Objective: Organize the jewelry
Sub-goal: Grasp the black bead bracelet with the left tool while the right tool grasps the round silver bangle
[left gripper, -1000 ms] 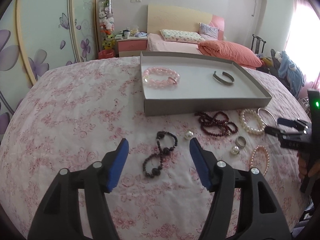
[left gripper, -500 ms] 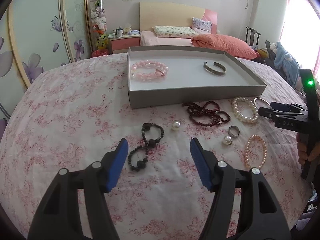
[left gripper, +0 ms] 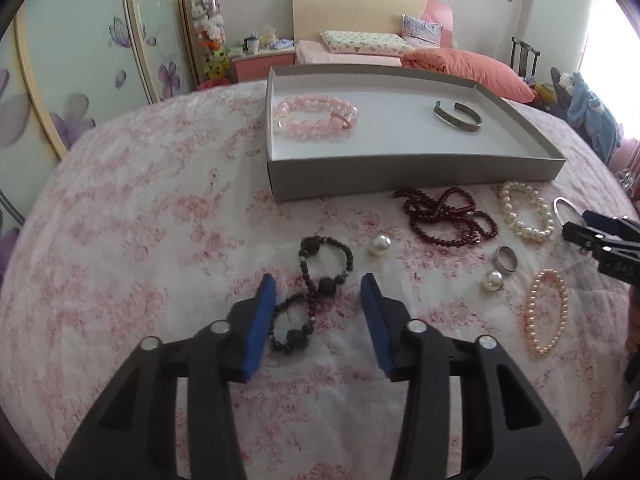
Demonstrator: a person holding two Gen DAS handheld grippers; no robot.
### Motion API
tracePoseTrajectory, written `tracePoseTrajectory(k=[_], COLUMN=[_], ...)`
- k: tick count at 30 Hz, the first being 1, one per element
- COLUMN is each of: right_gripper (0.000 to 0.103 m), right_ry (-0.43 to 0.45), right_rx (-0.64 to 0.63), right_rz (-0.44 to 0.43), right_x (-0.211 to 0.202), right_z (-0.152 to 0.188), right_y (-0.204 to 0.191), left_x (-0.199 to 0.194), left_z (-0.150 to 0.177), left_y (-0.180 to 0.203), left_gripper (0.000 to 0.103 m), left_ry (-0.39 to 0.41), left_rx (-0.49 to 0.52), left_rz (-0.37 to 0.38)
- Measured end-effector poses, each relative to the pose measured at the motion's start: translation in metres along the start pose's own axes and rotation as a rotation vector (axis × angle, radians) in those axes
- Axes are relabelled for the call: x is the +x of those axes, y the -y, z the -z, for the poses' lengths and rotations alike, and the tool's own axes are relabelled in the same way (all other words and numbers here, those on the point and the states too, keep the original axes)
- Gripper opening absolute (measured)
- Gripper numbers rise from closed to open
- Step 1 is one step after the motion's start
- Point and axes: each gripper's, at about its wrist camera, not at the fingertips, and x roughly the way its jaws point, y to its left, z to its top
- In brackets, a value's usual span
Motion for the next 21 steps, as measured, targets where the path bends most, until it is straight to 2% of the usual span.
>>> tracePoseTrajectory(k=[4, 11, 21], right_gripper=[0.070, 0.070, 0.070], right_ry=[-0.001, 0.001, 0.003], right_rx=[-0.001, -0.001, 0.002], right_rz=[0.000, 0.000, 0.000], right_x=[0.000, 0.000, -0.001], right_z=[0.000, 0.000, 0.000], right_y=[0.000, 0.000, 0.000], left_x=[0.000, 0.000, -0.002], left_z=[-0.001, -0.002, -0.003], left_y=[0.002, 0.010, 0.007], left_gripper=[0.037, 0.012, 0.011], left_ry=[-0.001, 0.003, 0.011], left_rx=[0.007, 0.050, 0.029], left_rz=[0.004, 0.016, 0.016])
